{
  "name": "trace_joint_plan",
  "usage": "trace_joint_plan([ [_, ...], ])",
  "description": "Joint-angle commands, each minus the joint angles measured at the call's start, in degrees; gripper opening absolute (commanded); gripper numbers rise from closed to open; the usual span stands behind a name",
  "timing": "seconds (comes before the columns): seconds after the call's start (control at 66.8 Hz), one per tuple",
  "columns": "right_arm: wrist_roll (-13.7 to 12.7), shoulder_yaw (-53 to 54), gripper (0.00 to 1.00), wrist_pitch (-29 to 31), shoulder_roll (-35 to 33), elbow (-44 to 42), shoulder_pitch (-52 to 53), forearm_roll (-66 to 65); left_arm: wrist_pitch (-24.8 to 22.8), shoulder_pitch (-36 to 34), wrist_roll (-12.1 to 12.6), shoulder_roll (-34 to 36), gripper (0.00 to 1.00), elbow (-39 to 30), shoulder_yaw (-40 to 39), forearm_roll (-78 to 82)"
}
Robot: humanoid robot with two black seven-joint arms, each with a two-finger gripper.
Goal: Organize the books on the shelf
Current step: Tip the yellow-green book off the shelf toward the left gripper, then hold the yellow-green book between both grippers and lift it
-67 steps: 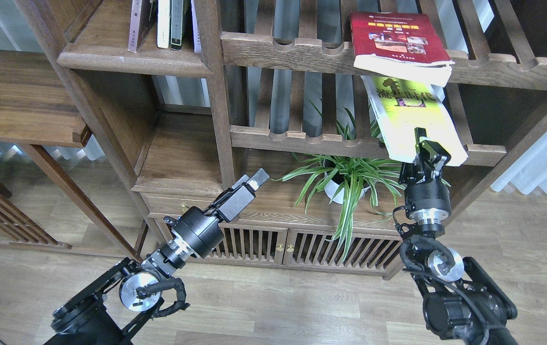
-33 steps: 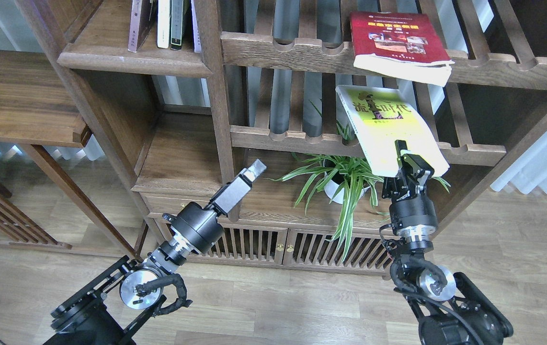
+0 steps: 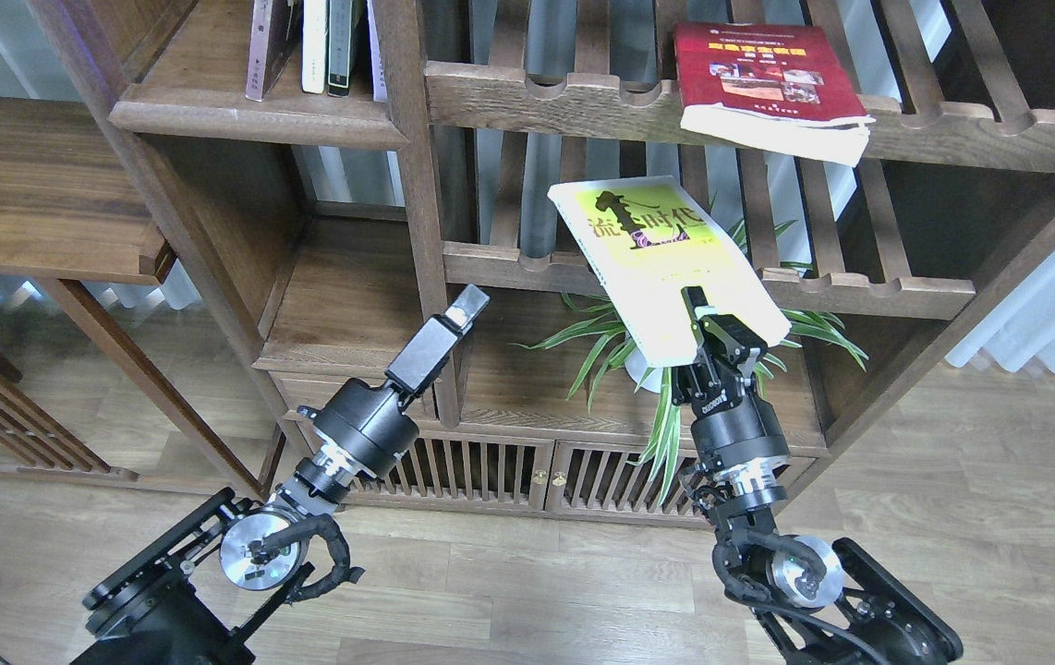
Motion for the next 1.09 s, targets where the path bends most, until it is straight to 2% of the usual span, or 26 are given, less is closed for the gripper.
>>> trace_joint_plan([
  [0.0, -0.05, -1.57, 0.04, 0.00, -0.24, 0.22, -0.16, -1.43, 0.00, -0.08, 0.02, 0.49, 1.00, -0.17, -0.32, -0.86],
  [0.24, -0.22, -5.26, 0.04, 0.00, -0.86, 1.45, 0.19, -3.09, 0.00, 0.01, -0.07, 0.58, 1.00, -0.08, -0.32, -1.83],
  [0.719, -0.22, -10.36, 0.04, 0.00, 4.59, 1.54, 2.30, -6.26, 0.00, 1.68, -0.77, 0.66, 1.00, 0.63, 0.47, -3.23],
  [1.078, -0.22, -15.19, 0.04, 0.00, 4.59, 1.19, 2.30, -8.99, 0.00, 1.68, -0.59, 0.40, 1.00, 0.63, 0.38, -5.17],
])
